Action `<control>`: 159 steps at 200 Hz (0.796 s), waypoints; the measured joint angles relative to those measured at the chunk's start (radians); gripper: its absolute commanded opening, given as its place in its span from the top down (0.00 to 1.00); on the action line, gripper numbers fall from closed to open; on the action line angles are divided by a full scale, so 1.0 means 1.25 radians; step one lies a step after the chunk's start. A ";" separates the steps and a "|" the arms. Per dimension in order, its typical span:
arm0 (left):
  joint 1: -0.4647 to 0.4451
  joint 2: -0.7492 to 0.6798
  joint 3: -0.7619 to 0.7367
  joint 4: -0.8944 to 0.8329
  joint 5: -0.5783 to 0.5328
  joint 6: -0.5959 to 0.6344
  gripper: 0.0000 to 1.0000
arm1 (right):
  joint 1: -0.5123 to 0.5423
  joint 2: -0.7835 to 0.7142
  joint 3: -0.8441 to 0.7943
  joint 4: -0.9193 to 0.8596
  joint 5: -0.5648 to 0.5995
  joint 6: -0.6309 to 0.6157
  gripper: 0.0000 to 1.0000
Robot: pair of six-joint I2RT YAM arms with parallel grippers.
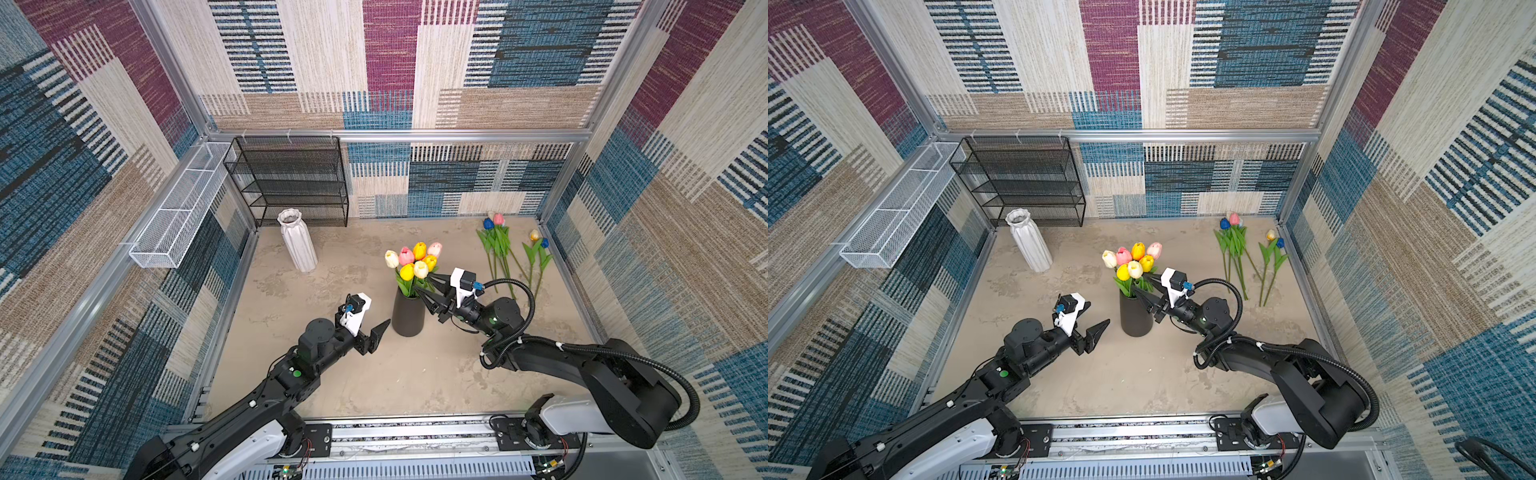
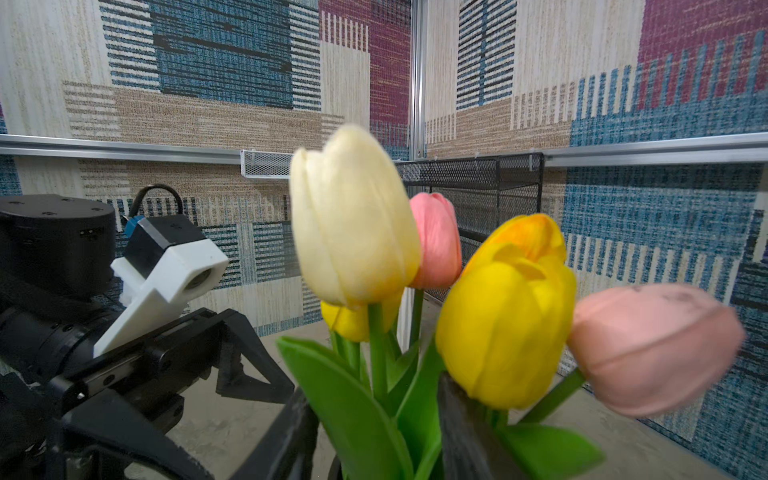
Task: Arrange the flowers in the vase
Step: 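Open the right gripper and move it to the loose tulips farther away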
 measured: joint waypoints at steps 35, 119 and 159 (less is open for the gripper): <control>0.000 -0.016 0.001 0.003 0.000 0.000 0.18 | 0.000 -0.085 -0.008 -0.067 0.019 -0.003 0.27; 0.001 -0.103 0.030 0.025 0.092 0.030 0.08 | -0.039 -0.404 -0.020 -0.309 0.152 -0.017 0.32; -0.001 -0.055 0.015 0.049 0.255 0.067 0.02 | -0.388 -0.244 0.219 -0.616 0.224 0.095 0.43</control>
